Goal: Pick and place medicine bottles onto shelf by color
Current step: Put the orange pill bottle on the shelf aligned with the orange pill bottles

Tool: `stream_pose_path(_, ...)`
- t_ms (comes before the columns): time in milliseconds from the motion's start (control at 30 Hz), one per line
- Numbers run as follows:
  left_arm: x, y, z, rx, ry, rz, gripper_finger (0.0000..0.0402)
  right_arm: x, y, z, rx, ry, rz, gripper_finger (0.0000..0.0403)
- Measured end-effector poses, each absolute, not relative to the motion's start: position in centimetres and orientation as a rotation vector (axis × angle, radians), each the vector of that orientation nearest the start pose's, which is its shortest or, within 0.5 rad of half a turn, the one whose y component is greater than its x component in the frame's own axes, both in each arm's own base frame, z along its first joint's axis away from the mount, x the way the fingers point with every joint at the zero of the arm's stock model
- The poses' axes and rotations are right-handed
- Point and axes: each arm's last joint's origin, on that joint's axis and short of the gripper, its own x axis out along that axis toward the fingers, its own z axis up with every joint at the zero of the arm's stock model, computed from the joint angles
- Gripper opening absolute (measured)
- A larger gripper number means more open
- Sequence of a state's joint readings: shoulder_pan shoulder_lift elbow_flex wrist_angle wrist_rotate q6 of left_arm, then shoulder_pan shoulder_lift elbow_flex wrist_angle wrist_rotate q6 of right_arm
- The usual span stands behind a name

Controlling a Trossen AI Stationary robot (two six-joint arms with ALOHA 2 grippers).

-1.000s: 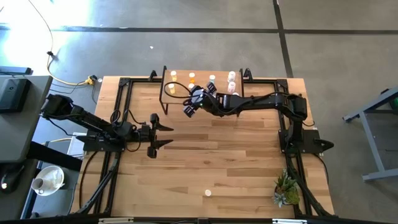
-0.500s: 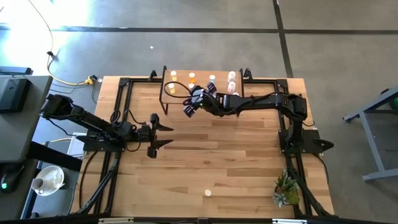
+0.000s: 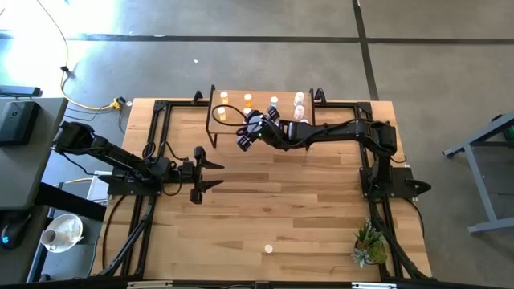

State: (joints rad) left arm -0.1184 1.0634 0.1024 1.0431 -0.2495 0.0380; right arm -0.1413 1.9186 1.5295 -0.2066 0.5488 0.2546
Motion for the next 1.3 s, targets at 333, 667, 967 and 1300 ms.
stream_pose_path(333, 17.63, -1.38, 17.56, 0.023, -0.078, 0.133, 0.0216, 42.95, -7.63, 26.24, 0.115, 0.505, -0.738, 0.0136)
stream_pose_path(667, 17.63, -1.38, 17.57, 0.023, -0.079, 0.133, 0.0216, 42.95, -7.65, 26.24, 0.129, 0.499, -0.744, 0.0136)
stream_pose_path(967, 17.63, -1.37, 17.57, 0.023, -0.079, 0.133, 0.0216, 42.93, -7.77, 26.24, 0.130, 0.499, -0.746, 0.0136)
stream_pose_path(1300, 17.63, -1.38, 17.56, 0.023, -0.078, 0.133, 0.0216, 42.95, -7.74, 26.23, 0.141, 0.498, -0.737, 0.0136)
